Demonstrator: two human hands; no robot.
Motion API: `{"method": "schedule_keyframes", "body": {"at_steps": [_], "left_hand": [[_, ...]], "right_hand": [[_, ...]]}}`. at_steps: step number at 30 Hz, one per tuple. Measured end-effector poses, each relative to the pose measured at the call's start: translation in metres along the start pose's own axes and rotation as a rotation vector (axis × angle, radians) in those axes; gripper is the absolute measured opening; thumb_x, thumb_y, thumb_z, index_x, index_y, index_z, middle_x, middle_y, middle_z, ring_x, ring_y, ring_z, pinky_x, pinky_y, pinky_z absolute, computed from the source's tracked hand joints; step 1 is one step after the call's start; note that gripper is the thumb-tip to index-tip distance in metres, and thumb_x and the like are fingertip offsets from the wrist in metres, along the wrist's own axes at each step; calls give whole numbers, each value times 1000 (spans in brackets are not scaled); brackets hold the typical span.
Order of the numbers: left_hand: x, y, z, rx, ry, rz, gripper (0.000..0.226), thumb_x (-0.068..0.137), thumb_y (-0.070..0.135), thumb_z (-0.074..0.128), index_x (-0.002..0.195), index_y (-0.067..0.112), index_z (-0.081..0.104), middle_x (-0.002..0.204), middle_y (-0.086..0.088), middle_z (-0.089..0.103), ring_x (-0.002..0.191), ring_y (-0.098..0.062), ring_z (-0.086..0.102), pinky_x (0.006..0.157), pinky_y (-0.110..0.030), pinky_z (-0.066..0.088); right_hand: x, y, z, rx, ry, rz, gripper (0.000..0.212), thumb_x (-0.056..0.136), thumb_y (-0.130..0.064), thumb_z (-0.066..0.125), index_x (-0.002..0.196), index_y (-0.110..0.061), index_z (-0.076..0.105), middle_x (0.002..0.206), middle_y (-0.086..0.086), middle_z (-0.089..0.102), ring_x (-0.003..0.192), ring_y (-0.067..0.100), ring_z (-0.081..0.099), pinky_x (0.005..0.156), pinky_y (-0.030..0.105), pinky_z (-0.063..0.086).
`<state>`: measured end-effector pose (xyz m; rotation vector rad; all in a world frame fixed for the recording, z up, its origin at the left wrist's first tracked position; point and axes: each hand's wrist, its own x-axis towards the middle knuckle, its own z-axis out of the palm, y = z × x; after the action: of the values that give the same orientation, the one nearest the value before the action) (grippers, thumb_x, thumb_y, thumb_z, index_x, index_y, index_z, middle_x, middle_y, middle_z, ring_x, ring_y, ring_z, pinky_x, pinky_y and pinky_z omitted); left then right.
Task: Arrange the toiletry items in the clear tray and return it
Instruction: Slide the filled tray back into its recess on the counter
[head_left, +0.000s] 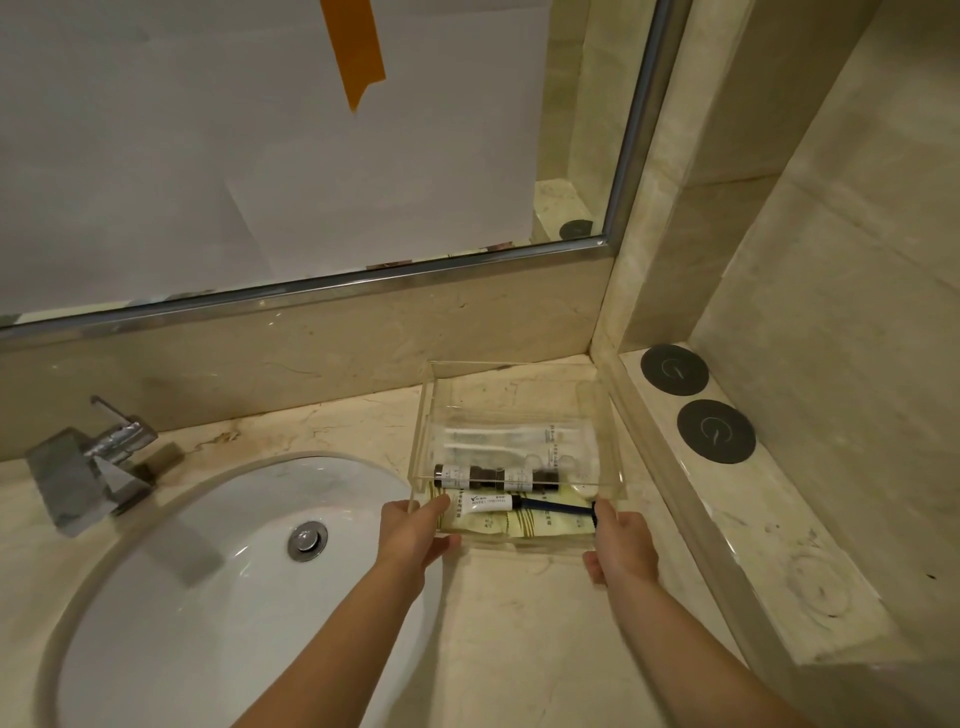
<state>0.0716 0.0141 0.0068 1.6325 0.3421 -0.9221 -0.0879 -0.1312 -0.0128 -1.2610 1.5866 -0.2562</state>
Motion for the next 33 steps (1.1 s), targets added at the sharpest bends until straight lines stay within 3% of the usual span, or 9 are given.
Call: {"method": "schedule_keyframes", "body": {"at_steps": [5,10,13,16,20,26,28,31,33], "left_hand": [[11,3,7,42,71,28,53,87,14,67,131,4,38,121,-15,54,59,-24,69,76,-38,61],[14,12,16,-72,64,45,65,85,3,58,142,17,29,127,-17,52,60,-26,65,85,-40,57],[14,21,21,-118,49,63,68,86,-2,55,146,18,29,129,-15,51,66,-28,65,86,-40,57],[17,25,25,-128,50,67,56,86,-4,53,139,8,39,117,-15,56,76,-31,65,81,-38,58],[21,28,29,-93,88,77,41,86,-3,53,127,1,48,110,-15,59,90,-34,68,82,-37,58],[24,31,43,0,51,29,39,86,2,60,123,-3,48,118,-18,59,78,-26,69,91,-41,56],[25,34,48,4,39,11,31,86,2,61,114,-5,51,114,-18,60,82,-27,68,90,-40,57],[26,38,53,-17,23,-14,27,84,2,63,108,-5,52,112,-18,58,91,-30,66,91,-38,55],[28,40,56,-31,16,-35,33,83,3,64,112,-5,49,115,-20,58,91,-30,65,92,-40,55]], "right_hand": [[5,-5,2,280,-67,76,22,93,-29,58,97,-7,60,83,6,65,64,23,68,68,36,59],[10,-11,4,499,-99,131,18,91,-23,64,85,-6,68,92,15,70,79,27,71,85,42,58],[11,-18,8,604,-102,150,30,92,-19,62,116,-2,60,101,13,66,82,24,70,85,37,57],[11,-26,11,689,-110,145,54,91,-14,63,140,-14,42,125,12,55,80,21,67,82,32,55],[16,-29,16,725,-62,163,62,91,-10,63,145,-16,35,128,11,53,77,19,66,81,31,54],[32,-41,15,740,-20,92,69,88,-19,65,148,-24,30,137,5,46,91,19,64,82,30,48],[42,-46,16,664,-2,46,68,86,-21,67,145,-19,34,133,10,52,90,21,64,85,34,49],[53,-55,20,551,2,18,53,88,-15,64,135,-3,42,130,24,56,109,40,61,95,48,50],[53,-61,25,539,12,7,58,84,-21,68,135,-6,42,129,22,57,114,40,59,99,51,48]]}}
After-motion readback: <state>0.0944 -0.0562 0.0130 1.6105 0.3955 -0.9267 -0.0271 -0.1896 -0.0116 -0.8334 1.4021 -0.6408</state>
